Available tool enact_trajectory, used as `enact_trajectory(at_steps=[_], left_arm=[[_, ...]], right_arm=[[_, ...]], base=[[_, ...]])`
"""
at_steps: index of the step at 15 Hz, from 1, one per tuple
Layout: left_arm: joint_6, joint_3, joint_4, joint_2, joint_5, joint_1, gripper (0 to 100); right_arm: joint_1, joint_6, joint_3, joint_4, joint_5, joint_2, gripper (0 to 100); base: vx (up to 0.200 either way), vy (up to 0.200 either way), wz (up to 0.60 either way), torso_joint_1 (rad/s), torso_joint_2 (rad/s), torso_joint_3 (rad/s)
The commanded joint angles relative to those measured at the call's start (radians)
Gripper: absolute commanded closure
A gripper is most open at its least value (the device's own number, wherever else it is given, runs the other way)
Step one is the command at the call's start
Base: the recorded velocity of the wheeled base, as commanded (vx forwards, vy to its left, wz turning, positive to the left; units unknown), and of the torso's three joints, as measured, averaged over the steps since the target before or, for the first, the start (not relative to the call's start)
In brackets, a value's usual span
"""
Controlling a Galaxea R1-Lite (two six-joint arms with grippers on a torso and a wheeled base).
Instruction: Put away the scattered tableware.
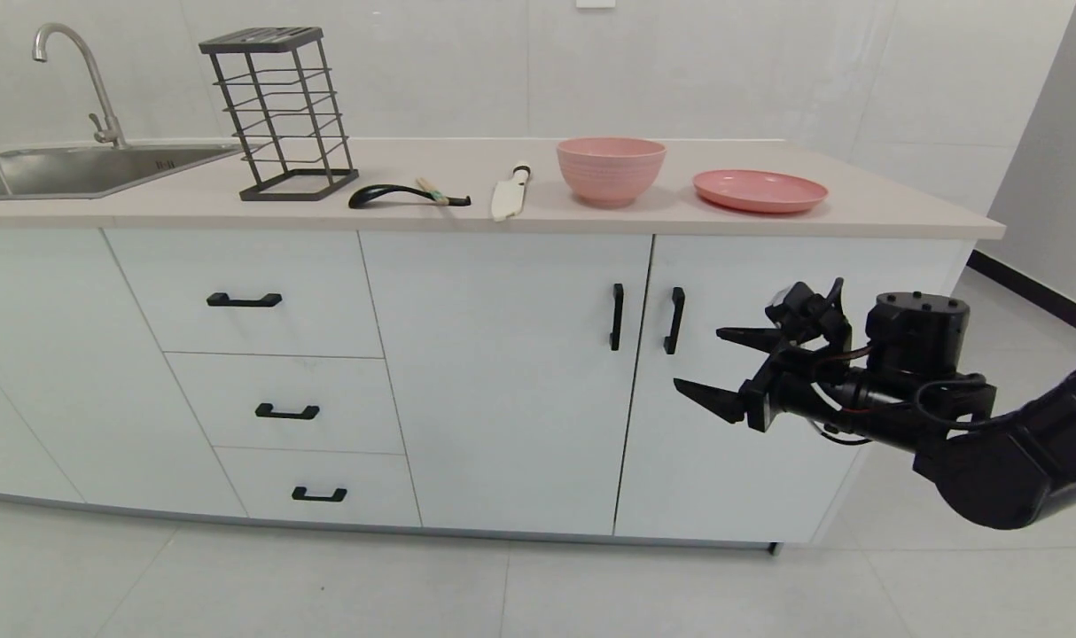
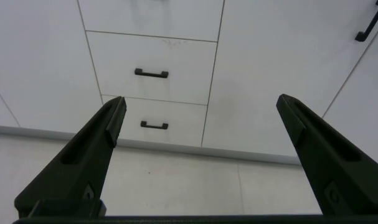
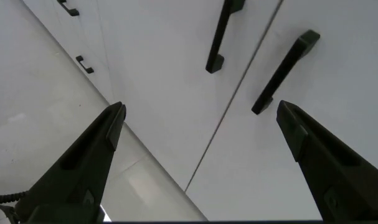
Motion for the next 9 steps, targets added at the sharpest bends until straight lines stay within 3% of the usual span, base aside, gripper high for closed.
enact_trajectory(at_steps=[1, 5, 9], left_arm=[[0.005, 0.0, 0.001, 0.001, -0.001, 0.0, 0], [0.015, 0.0, 0.002, 0.001, -0.006, 0.0, 0], [0.031, 0.002, 0.001, 0.001, -0.014, 0.0, 0]], right_arm=[[0.002, -0.002, -0.027, -0.023, 0.038, 0.071, 0], [-0.015, 0.001, -0.081, -0.048, 0.047, 0.137, 0], [-0.015, 0.004, -0.231, -0.057, 0.047, 0.26, 0]], base=[[0.0, 0.0, 0.0, 0.0, 0.0, 0.0], [0.0, 0.0, 0.0, 0.0, 0.0, 0.0], [0.0, 0.0, 0.0, 0.0, 0.0, 0.0]])
